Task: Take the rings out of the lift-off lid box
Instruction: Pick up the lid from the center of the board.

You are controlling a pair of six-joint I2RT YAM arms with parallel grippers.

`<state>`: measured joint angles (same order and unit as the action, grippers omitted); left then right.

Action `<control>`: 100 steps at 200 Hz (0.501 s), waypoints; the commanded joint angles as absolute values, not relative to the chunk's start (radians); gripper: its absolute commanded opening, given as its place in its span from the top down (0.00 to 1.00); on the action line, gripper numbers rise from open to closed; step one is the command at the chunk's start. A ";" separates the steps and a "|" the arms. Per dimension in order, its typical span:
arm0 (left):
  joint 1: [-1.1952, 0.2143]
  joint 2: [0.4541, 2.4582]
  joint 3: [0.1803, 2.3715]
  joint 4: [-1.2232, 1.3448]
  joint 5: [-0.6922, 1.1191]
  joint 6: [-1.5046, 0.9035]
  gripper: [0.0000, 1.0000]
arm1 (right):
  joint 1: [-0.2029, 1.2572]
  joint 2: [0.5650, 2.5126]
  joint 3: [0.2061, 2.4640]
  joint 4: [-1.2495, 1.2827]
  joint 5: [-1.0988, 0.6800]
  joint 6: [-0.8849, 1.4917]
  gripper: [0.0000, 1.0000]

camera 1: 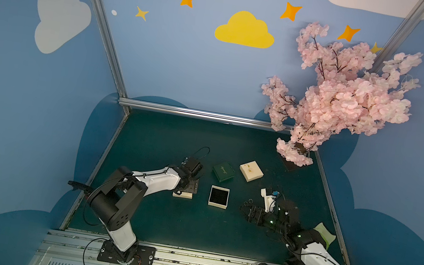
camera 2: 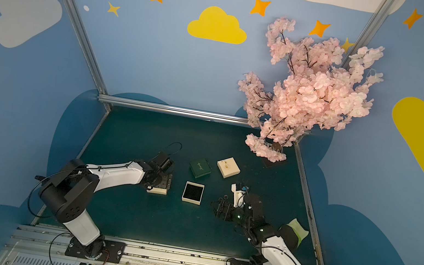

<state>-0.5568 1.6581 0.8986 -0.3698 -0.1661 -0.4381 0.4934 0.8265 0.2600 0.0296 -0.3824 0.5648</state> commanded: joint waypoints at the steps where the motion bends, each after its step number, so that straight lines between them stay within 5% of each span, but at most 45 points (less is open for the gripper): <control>1: -0.561 1.605 0.882 -0.382 -0.154 -0.454 0.14 | 0.501 0.811 0.285 0.032 -0.379 0.569 0.08; 100: -0.660 1.483 0.912 -0.395 -0.095 -0.502 0.14 | 0.511 0.827 0.255 0.081 -0.371 0.612 0.08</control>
